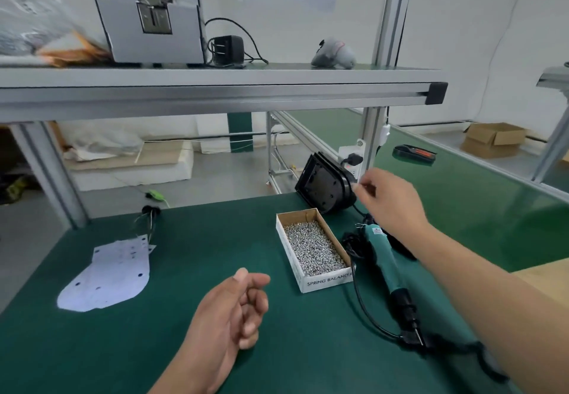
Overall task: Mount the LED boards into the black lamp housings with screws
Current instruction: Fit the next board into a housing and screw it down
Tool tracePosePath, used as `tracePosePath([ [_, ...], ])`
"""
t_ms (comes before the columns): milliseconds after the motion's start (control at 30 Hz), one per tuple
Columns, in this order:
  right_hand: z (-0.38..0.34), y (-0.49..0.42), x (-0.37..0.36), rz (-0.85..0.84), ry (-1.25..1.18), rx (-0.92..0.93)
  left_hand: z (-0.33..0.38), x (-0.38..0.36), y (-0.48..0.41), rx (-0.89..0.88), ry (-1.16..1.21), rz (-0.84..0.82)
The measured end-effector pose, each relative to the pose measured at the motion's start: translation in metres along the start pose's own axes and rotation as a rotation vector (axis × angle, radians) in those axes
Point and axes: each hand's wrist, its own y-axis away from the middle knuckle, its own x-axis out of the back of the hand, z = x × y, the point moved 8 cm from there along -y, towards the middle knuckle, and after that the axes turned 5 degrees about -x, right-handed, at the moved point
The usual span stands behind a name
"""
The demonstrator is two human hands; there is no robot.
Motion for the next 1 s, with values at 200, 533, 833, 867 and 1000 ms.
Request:
tracePosePath([
  [200, -0.033, -0.086, -0.074, -0.137, 0.457, 0.087, 0.003, -0.006, 0.003, 0.018, 0.002, 0.001],
  [533, -0.024, -0.104, -0.096, -0.266, 0.611, 0.166, 0.005, -0.004, 0.005, 0.029, -0.007, -0.006],
  [833, -0.022, -0.088, -0.036, -0.011, 0.18, 0.104, 0.005, -0.002, 0.004, 0.009, 0.004, -0.005],
  [867, -0.024, -0.082, -0.028, -0.001, 0.12, 0.081, 0.004, -0.002, 0.004, 0.007, 0.014, 0.0],
  [1000, -0.053, -0.023, -0.016, -0.077, -0.024, 0.066, 0.009, 0.002, 0.003, -0.065, 0.025, 0.087],
])
